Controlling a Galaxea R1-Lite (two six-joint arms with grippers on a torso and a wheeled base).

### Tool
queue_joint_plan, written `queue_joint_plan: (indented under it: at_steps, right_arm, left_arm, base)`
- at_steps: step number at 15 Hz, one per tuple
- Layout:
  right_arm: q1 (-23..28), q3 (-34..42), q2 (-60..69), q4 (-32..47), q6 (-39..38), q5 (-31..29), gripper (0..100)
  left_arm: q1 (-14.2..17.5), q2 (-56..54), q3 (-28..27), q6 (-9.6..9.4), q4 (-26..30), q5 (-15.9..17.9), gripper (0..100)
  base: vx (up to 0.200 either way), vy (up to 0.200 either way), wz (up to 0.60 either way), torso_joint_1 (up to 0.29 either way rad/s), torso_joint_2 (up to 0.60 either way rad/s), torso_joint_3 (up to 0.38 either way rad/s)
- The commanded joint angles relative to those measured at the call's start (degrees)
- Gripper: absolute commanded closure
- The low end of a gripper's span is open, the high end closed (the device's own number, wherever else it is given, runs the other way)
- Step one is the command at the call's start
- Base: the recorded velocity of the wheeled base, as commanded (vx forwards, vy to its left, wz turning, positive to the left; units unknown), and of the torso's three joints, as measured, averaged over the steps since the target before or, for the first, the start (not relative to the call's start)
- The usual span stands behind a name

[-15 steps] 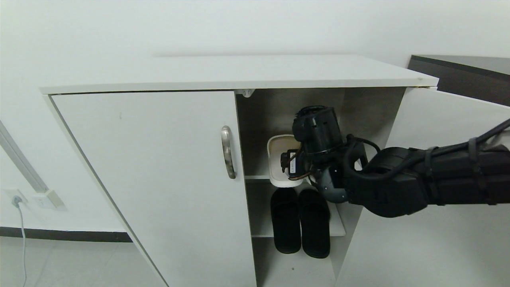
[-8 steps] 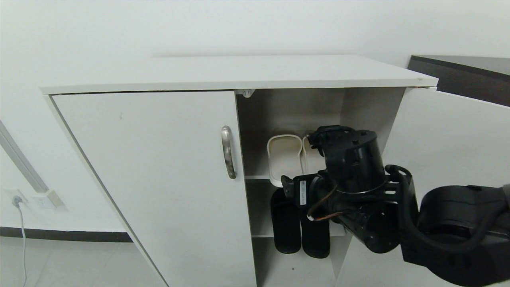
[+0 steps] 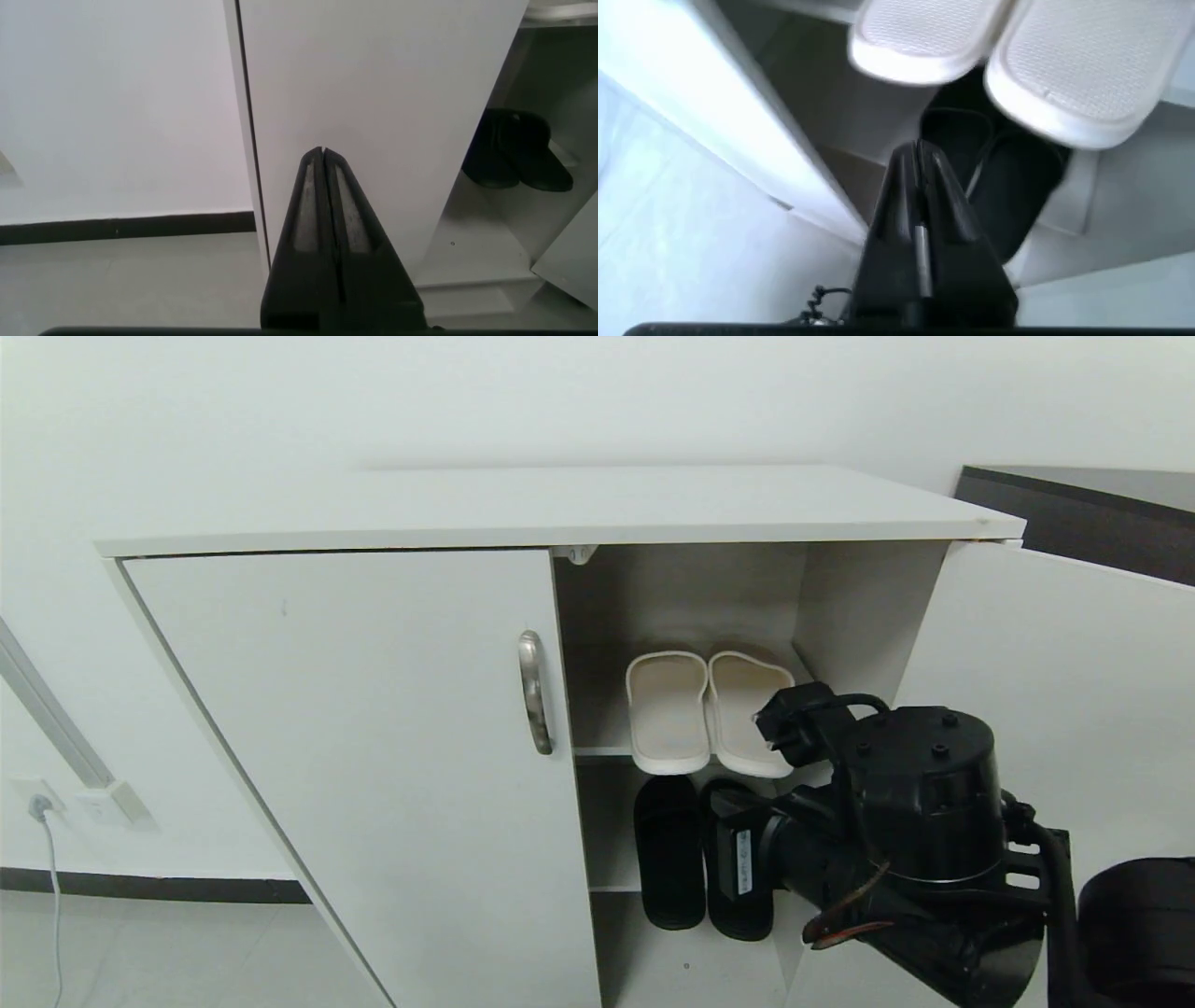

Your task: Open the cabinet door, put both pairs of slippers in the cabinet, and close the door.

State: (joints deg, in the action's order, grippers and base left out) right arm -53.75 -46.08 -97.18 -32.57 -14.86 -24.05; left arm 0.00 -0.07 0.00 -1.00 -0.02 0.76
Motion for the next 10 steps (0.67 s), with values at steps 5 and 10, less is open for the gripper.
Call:
queue_joint_plan:
  at_steps: [5, 10]
  right_arm:
    - [-1.3, 4.4, 0.3, -3.6, 2.6, 0.6, 100]
    - [-1.3, 4.9, -0.6, -3.7, 2.6, 0.3, 100]
  left_arm:
    - [0.0, 0.1, 0.0, 1.09, -0.1, -0.9, 100]
    - [0.0, 0.1, 0.0, 0.91, -0.1, -0.8, 100]
  base:
    - [0.000, 0.000, 0.00, 0.000, 0.00, 0.000]
    - [-0.160, 0.000, 0.00, 0.005, 0.00, 0.000]
